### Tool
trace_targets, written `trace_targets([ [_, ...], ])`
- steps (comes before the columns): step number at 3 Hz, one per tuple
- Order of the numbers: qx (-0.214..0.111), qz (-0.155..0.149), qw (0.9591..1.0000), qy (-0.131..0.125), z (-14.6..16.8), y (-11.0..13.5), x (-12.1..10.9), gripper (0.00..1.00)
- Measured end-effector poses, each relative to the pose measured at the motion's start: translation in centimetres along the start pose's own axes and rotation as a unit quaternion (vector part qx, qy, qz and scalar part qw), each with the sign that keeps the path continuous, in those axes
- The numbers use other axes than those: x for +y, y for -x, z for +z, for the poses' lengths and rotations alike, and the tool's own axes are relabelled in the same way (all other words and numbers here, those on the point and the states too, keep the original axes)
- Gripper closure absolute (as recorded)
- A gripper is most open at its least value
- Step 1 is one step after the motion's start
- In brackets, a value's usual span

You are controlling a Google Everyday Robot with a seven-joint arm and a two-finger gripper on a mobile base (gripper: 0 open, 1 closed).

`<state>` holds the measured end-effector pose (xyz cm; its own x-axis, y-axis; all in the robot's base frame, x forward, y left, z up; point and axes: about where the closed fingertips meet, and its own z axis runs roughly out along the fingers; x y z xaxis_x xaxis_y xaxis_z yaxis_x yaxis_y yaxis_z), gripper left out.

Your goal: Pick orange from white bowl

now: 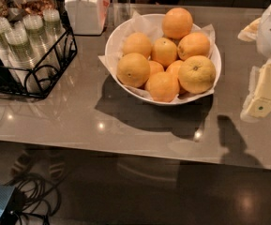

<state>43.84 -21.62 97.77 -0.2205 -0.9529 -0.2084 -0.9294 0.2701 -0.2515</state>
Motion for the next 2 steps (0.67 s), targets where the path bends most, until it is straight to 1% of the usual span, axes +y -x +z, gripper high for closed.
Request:
trace_targets([
  [1, -0.025, 0.0, 0.9997, -0.002, 0.4, 1.3, -0.6, 0.0],
  [2, -0.1, -0.001, 0.995, 0.005, 2.1, 4.7, -2.4, 0.0],
])
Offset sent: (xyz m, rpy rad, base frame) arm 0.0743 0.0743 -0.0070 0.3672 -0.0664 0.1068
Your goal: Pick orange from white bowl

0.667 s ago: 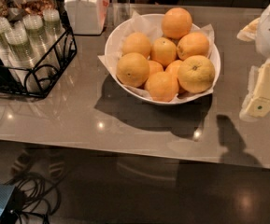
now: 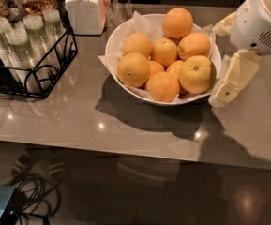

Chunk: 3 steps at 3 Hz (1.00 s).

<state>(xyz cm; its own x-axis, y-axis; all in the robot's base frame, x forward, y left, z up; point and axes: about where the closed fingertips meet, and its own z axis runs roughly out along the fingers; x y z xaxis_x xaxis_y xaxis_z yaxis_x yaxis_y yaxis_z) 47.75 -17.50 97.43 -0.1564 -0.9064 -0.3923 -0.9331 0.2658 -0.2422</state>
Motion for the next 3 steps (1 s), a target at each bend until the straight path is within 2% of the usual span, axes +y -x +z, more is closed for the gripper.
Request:
trace_targets([
  [1, -0.009, 0.001, 1.0, 0.003, 0.2, 0.4, 0.0, 0.0],
  [2, -0.044, 0.012, 0.9989, 0.011, 1.9, 1.2, -0.4, 0.0],
  [3, -0.079, 0.013, 0.9961, 0.039, 4.7, 3.5, -1.7, 0.0],
])
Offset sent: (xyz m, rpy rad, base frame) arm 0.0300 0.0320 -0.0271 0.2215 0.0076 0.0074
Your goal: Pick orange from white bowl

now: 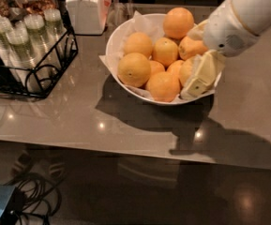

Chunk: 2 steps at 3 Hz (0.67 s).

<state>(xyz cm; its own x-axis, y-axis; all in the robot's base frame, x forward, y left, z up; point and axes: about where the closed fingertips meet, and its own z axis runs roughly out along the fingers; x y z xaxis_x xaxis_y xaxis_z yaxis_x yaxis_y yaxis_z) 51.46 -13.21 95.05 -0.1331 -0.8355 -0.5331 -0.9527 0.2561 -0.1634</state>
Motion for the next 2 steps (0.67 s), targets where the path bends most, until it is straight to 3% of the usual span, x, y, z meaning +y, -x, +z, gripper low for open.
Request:
trace_targets([
  [2, -0.017, 0.009, 0.9998, -0.009, 0.25, 0.49, -1.1, 0.0],
])
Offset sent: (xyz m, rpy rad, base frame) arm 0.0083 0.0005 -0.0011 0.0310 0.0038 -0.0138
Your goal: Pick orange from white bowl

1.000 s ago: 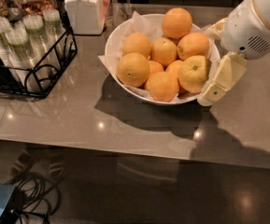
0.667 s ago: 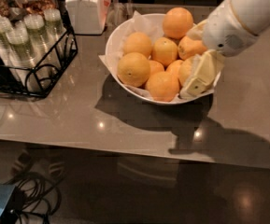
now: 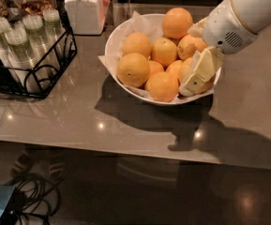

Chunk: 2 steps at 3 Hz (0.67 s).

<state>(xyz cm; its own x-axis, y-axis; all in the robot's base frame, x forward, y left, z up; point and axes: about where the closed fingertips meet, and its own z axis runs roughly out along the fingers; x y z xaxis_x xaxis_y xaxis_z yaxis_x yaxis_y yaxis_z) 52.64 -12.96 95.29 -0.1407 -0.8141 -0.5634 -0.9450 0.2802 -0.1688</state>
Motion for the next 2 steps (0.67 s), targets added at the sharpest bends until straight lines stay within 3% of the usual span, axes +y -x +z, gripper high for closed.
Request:
trace_targets([
  [1, 0.0, 0.0, 1.0, 0.0, 0.0, 0.0, 0.0, 0.0],
  [2, 0.0, 0.0, 1.0, 0.0, 0.0, 0.0, 0.0, 0.17],
])
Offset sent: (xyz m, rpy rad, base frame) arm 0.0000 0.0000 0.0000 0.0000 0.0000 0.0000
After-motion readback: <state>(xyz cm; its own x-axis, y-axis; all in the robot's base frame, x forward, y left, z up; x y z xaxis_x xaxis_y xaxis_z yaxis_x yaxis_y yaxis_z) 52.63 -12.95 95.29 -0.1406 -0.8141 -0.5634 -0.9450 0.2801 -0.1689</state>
